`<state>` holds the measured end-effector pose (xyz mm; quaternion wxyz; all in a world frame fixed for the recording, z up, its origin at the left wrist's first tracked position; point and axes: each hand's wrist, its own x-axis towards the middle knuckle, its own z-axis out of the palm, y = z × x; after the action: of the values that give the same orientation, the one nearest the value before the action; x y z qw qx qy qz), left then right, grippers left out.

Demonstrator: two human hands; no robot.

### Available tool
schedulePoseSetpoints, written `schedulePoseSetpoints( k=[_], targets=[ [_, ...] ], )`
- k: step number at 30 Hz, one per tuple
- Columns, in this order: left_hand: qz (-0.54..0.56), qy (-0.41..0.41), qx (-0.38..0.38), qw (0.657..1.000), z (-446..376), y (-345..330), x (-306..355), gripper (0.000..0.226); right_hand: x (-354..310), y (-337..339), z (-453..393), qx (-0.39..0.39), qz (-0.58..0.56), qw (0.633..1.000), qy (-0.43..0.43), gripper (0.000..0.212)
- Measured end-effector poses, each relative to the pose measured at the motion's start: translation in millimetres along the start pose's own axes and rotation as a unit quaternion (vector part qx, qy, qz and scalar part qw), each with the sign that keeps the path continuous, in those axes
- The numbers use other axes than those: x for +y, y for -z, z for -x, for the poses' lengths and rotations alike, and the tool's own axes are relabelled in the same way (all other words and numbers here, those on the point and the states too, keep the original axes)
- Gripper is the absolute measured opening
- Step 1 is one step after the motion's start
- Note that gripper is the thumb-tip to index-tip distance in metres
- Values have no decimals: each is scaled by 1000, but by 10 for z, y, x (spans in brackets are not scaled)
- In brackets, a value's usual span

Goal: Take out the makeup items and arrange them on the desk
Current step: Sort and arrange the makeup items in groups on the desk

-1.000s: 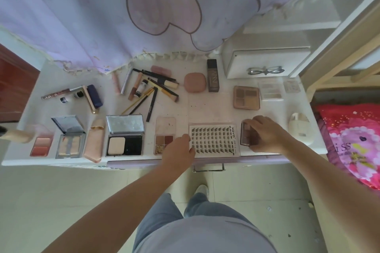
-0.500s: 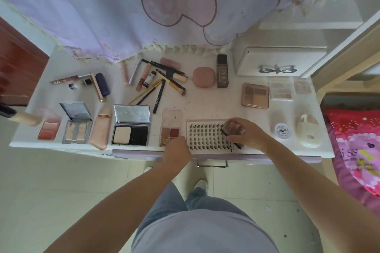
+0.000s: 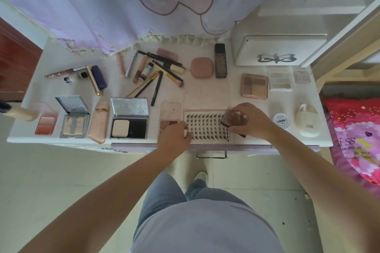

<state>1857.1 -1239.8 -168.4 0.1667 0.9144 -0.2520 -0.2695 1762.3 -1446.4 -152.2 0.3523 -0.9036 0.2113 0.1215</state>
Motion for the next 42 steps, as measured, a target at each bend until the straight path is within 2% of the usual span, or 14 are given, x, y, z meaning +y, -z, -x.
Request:
schedulePoseSetpoints(
  k=[2, 4, 8, 12, 16, 19, 22, 28, 33, 36, 38, 42],
  targets=[
    [127, -37, -53, 990, -20, 125, 71, 41, -85, 101, 52, 10, 1, 999, 37, 54],
    [243, -67, -123, 960, -42, 281, 186, 60, -206, 211, 109, 10, 1, 998, 68, 50],
    [326, -113, -211, 915, -69, 538, 381, 83, -468, 400, 224, -20, 19, 993, 113, 28],
    [355, -139, -242, 892, -14, 639, 465, 83, -627, 476, 351, -44, 49, 989, 136, 30],
    [418, -152, -239, 863, 38, 676, 460, 71, -675, 536, 412, -46, 54, 984, 163, 37],
    [468, -147, -231, 840, 28, 732, 441, 66, -679, 600, 437, -46, 50, 985, 159, 34],
    [461, -155, -243, 839, 29, 750, 425, 63, -648, 620, 432, -27, 25, 987, 156, 29],
    [452, -144, -257, 842, 79, 654, 381, 60, -591, 543, 421, -74, -20, 989, 126, 28],
    [435, -145, -263, 849, -1, 692, 432, 60, -638, 605, 397, -81, -67, 991, 88, 30],
    [425, -150, -286, 846, -73, 699, 429, 62, -661, 621, 407, -70, -100, 991, 61, 28],
    [416, -156, -307, 842, -111, 671, 422, 63, -637, 634, 425, -70, -164, 983, 35, 25],
    [426, -161, -346, 821, -168, 595, 463, 62, -545, 673, 439, -90, -223, 970, -22, 22]
  ],
)
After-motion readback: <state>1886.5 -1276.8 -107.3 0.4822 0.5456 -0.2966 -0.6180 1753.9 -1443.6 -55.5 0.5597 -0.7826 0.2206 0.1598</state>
